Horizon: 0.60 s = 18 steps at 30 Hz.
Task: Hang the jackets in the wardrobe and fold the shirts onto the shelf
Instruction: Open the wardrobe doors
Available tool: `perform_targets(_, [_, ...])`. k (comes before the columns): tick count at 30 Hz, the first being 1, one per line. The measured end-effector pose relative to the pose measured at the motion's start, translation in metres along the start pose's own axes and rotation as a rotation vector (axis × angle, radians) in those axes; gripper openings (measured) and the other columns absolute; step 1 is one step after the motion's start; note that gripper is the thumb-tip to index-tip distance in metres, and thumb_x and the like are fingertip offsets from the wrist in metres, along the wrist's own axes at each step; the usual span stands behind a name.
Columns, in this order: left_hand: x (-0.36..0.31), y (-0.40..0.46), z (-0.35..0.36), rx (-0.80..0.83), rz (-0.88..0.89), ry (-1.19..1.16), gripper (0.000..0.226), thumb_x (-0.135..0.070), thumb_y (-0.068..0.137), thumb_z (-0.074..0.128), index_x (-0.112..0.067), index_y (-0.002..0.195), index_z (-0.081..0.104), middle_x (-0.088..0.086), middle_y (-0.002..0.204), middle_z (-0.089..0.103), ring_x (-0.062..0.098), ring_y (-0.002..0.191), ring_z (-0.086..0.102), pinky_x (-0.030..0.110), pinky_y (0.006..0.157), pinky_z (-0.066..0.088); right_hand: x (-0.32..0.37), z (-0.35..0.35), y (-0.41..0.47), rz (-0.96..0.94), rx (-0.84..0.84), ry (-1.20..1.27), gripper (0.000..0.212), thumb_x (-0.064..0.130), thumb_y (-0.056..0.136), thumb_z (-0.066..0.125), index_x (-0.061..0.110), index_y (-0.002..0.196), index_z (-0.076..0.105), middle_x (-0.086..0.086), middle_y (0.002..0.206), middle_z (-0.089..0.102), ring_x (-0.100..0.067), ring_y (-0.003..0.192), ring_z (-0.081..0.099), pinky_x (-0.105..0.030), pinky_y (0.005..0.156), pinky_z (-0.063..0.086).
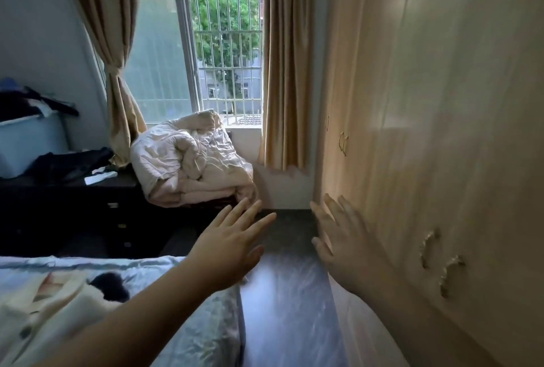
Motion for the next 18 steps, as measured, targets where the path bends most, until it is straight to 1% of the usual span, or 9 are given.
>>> perform_targets(4, [0.048,0.077,0.026,-0.020,-0.044,0.000,0.066,-0.057,0.092,0.026,-0.038,0.154,0.015,0.001,0.163,0.018,0.022,0.152,0.007,0.043,0.122,0.016,-0.028,0.037,0.088,0.011,0.038,-0.020,0.062,0.052,0.100,0.030,0.038,0.155,0.004,0.005,0.165,0.007,-0.021,0.152,0.000,-0.046,0.123,0.009])
perform_targets(8, [0.081,0.136,0.082,0.002,-0.048,-0.040,0.066,-0.058,0.091,0.022,-0.039,0.154,0.011,0.001,0.164,0.014,0.022,0.152,0.004,0.045,0.122,0.015,-0.048,0.079,0.155,-0.024,0.099,-0.048,0.062,0.050,0.099,0.032,0.037,0.155,0.010,0.004,0.164,0.012,-0.022,0.152,0.004,-0.046,0.122,0.013])
perform_targets(10, [0.100,0.170,0.115,0.025,-0.050,-0.055,0.065,-0.059,0.093,0.022,-0.041,0.153,0.008,0.000,0.164,0.012,0.021,0.152,0.000,0.046,0.122,0.013,-0.066,0.100,0.190,-0.015,0.127,-0.054,0.061,0.051,0.099,0.027,0.037,0.155,0.008,0.004,0.165,0.008,-0.021,0.152,0.001,-0.045,0.123,0.010])
perform_targets(14, [0.138,0.249,0.173,0.030,-0.002,-0.074,0.064,-0.057,0.093,0.028,-0.039,0.153,0.016,0.002,0.163,0.020,0.024,0.151,0.009,0.044,0.121,0.014,-0.098,0.140,0.266,0.031,0.136,-0.078,0.065,0.053,0.093,0.012,0.038,0.156,0.004,0.005,0.165,0.000,-0.019,0.152,-0.005,-0.041,0.121,0.002])
perform_targets(15, [0.148,0.272,0.185,0.024,0.016,-0.076,0.064,-0.057,0.093,0.028,-0.038,0.153,0.017,0.002,0.162,0.022,0.024,0.151,0.011,0.044,0.121,0.014,-0.105,0.150,0.286,0.036,0.132,-0.081,0.065,0.053,0.092,0.011,0.038,0.156,0.005,0.006,0.165,0.000,-0.019,0.152,-0.006,-0.040,0.121,0.001])
perform_targets(18, [0.186,0.343,0.217,0.024,0.042,-0.090,0.065,-0.057,0.092,0.029,-0.039,0.153,0.013,0.003,0.161,0.025,0.025,0.150,0.013,0.043,0.119,0.013,-0.128,0.177,0.349,0.058,0.163,-0.082,0.060,0.052,0.099,0.022,0.039,0.155,0.005,0.007,0.165,-0.001,-0.018,0.152,-0.007,-0.040,0.122,0.002])
Point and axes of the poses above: each hand's wrist, its own y-axis towards the middle knuckle, its own z-axis out of the palm, x = y × z, the point moved 6 cm from there along y, towards the middle knuckle
